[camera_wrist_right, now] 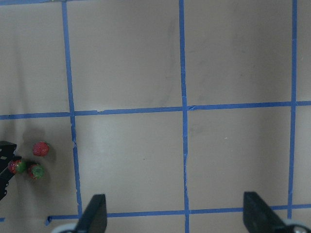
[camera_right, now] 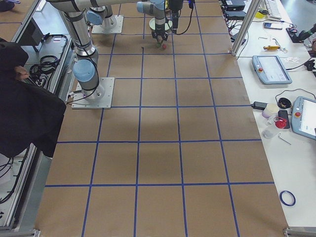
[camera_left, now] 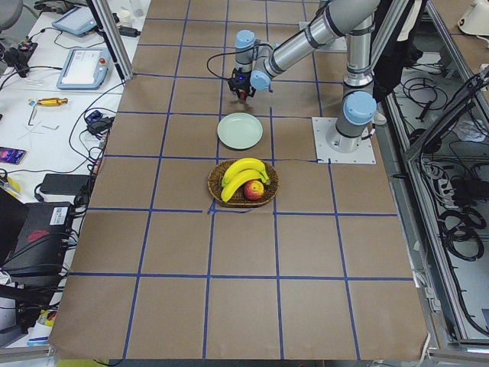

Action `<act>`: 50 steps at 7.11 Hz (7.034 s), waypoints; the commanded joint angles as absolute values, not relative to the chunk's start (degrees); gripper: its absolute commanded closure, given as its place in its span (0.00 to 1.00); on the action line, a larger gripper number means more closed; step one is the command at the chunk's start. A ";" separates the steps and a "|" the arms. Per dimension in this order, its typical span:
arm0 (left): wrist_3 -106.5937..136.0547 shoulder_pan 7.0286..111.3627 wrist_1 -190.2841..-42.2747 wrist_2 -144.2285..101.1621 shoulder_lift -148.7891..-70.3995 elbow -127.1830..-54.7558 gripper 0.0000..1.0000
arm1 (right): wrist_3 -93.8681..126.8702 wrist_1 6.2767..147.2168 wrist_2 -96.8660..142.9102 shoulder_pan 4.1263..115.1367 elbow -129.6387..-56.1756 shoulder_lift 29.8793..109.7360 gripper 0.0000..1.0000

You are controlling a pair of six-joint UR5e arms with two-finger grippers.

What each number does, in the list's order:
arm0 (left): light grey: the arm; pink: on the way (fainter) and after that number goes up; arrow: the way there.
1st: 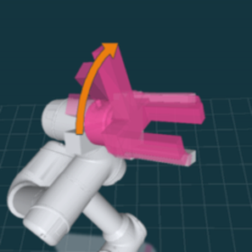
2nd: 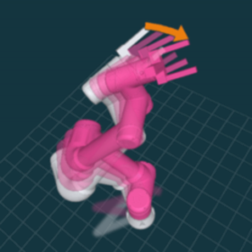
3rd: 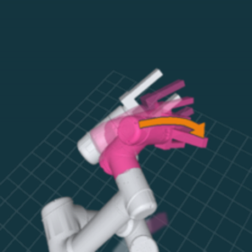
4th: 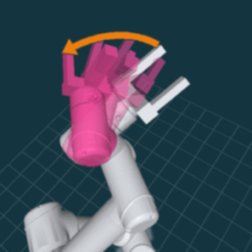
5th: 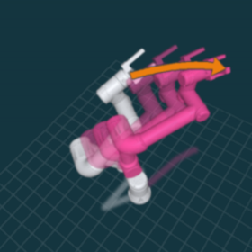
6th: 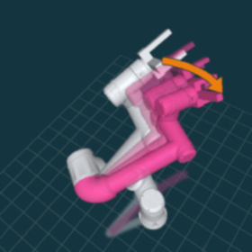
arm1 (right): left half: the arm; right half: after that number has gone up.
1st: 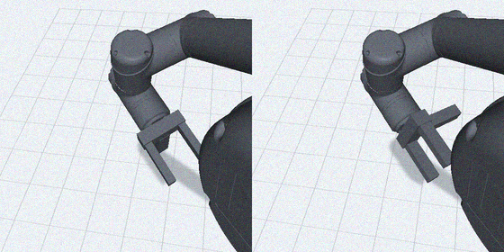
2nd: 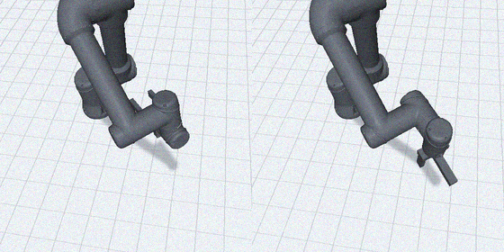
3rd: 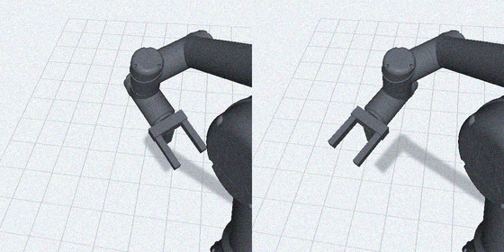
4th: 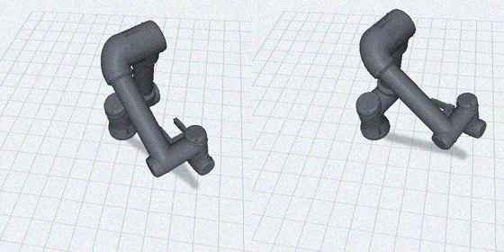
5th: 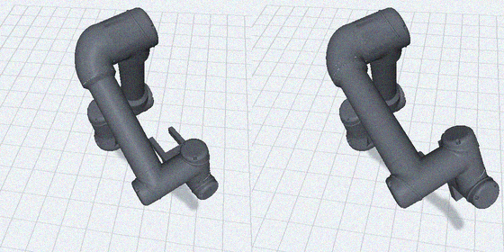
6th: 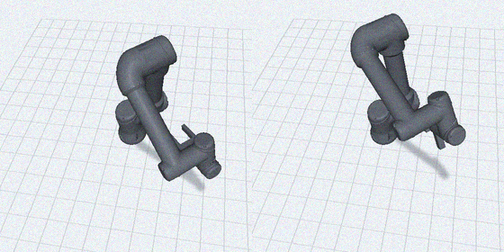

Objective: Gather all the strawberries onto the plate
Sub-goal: 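Carry the strawberry onto the green plate and open the left gripper, then return the left gripper to the strawberries and grasp another, then place the second strawberry on the plate and open the left gripper, then move the left gripper to the last strawberry and grasp it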

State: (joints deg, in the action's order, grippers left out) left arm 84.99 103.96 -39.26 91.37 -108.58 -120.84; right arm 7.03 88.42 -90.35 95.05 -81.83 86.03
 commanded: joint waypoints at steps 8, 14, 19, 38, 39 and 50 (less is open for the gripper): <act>57.66 83.06 -49.04 102.57 -102.04 -120.85 0.45 | 7.12 88.51 -89.82 95.10 -82.09 86.04 0.00; 57.49 98.65 -49.04 97.48 -102.56 -116.30 0.00 | 7.12 88.51 -89.82 95.10 -82.00 86.04 0.00; 21.50 109.24 -49.30 91.84 -105.11 -115.66 0.02 | 7.12 88.33 -89.74 95.10 -82.00 86.04 0.00; 16.18 98.66 -62.12 94.04 -101.27 -114.78 0.96 | 7.12 88.51 -89.65 95.19 -81.91 85.96 0.00; 10.43 92.09 -64.14 95.17 -100.55 -115.13 0.94 | 7.12 88.59 -89.65 95.10 -81.91 85.96 0.00; 12.37 94.99 -62.06 94.84 -101.07 -111.11 0.05 | 7.12 88.86 -89.65 95.18 -82.09 85.87 0.00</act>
